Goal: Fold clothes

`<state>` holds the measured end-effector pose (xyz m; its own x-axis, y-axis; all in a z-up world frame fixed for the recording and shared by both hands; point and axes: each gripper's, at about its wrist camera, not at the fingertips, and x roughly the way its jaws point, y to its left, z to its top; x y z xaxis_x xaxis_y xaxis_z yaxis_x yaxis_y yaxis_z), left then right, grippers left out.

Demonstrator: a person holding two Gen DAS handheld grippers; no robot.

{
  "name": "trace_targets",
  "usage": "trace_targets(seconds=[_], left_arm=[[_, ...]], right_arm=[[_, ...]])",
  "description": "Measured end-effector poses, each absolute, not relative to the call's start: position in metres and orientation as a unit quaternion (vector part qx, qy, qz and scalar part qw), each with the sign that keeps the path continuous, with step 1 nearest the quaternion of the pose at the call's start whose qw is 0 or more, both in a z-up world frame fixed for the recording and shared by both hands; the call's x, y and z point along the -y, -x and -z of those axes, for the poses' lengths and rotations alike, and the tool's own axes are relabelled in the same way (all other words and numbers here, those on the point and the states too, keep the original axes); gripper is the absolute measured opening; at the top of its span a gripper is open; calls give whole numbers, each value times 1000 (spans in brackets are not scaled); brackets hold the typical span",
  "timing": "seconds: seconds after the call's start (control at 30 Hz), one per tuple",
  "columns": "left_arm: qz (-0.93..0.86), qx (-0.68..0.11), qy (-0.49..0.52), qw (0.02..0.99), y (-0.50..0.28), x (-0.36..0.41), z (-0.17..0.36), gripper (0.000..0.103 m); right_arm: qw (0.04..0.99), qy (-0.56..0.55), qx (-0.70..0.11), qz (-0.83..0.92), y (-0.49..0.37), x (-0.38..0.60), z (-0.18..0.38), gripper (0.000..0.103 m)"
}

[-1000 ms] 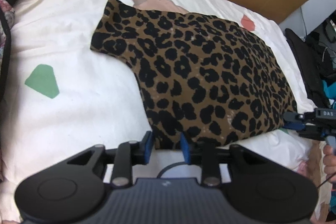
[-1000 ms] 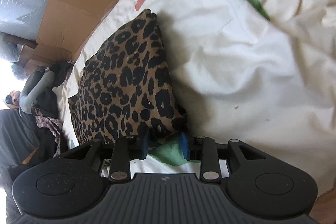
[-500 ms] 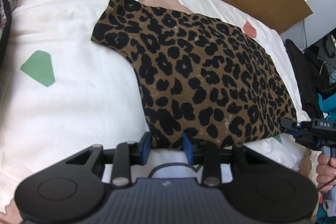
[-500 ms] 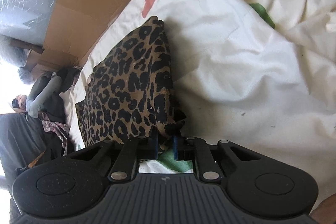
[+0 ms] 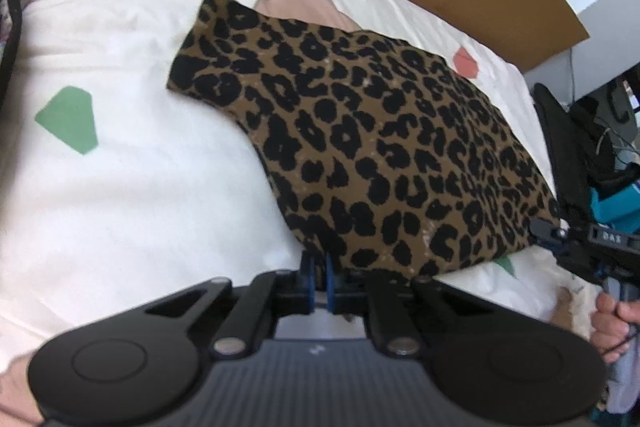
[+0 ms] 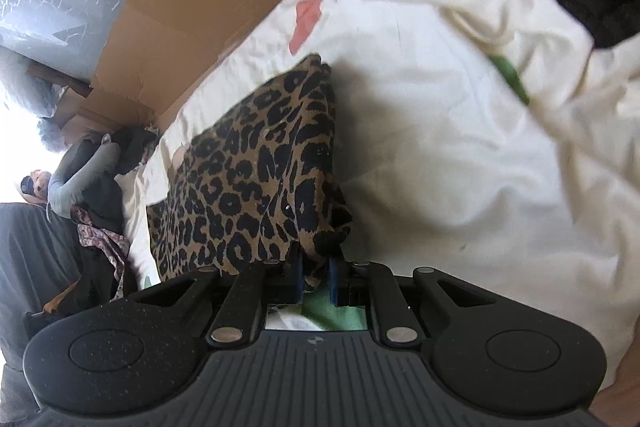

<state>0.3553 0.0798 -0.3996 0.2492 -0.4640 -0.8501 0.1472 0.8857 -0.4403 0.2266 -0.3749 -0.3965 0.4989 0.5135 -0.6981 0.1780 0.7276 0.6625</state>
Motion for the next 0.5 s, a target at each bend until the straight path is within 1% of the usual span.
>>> trace_targets(seconds=[0.33, 0.5], left_arm=[[230, -607, 150, 746, -341, -61, 390, 4], [242, -623, 162, 726, -334, -51, 395, 3]], right_arm=[[811, -337, -470, -95, -239, 391, 376, 9], [820, -326, -460, -97, -248, 397, 367, 9]])
